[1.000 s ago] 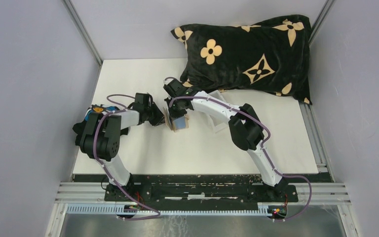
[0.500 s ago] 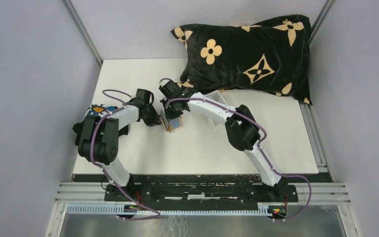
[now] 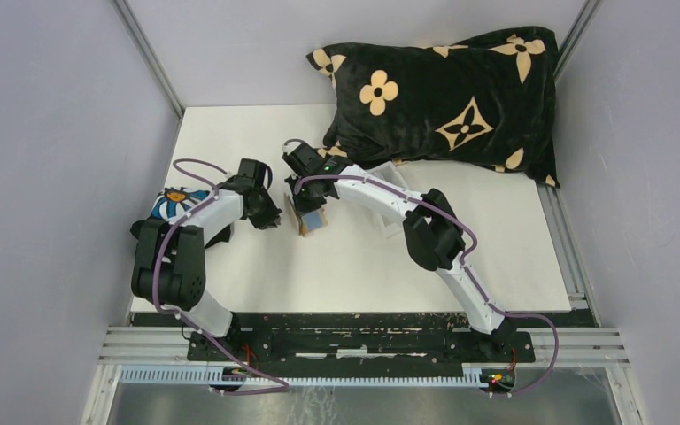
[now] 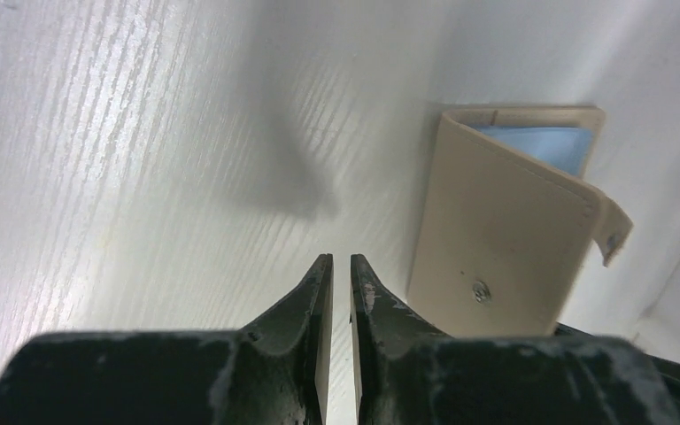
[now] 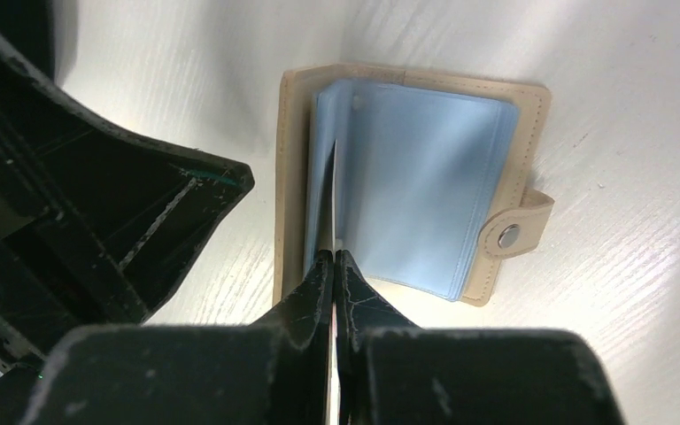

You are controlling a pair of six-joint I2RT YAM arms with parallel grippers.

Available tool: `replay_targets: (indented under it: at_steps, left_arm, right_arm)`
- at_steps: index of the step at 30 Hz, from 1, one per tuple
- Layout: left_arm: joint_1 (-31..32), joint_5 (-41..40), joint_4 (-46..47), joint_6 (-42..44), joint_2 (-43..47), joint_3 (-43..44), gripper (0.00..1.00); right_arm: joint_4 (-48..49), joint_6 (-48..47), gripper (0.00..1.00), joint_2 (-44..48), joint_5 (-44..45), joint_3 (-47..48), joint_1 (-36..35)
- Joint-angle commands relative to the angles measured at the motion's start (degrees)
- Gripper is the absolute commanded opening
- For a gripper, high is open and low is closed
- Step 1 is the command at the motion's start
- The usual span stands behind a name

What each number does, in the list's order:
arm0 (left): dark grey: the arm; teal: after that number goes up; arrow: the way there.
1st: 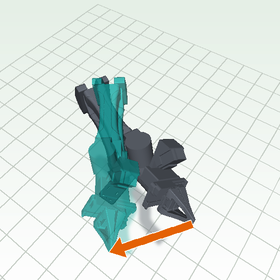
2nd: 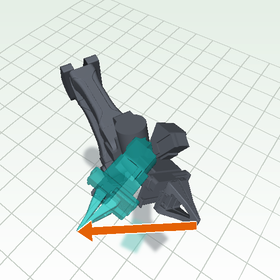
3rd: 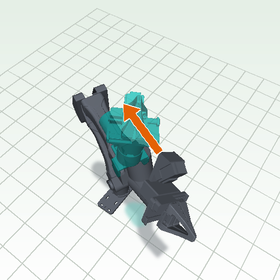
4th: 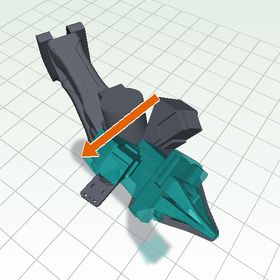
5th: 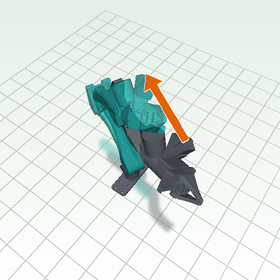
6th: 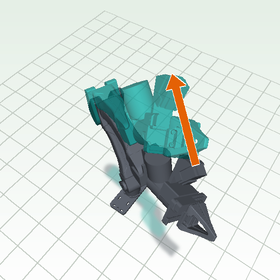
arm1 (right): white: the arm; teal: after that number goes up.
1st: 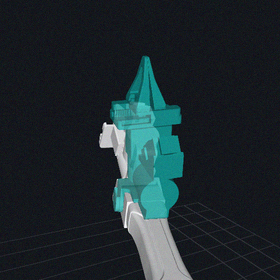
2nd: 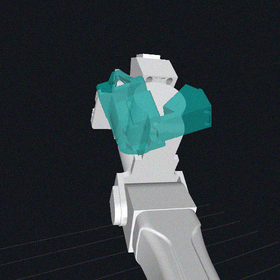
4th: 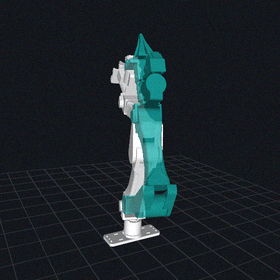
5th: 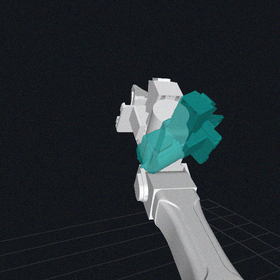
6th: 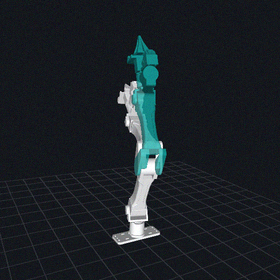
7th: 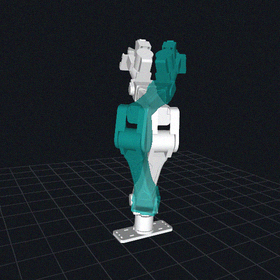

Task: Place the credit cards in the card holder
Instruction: Open the card holder at the center of the board.

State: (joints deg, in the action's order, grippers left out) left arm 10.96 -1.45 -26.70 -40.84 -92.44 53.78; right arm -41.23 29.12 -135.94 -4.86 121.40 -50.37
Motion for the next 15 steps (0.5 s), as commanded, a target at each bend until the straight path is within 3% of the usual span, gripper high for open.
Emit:
replay_targets:
  at_steps: [1,15]
  left_arm:
    - [-0.16,-1.98,-1.07,0.67,4.71,1.84,0.2]
    - [-0.7,-4.88,-1.13,-1.33,10.12,5.3,0.21]
  right_arm:
    - [0.45,-1.23,0.01,0.31,0.78,3.94,-1.2]
    - [-1.4,-2.13,0.01,0.16,1.61,6.55,-3.01]
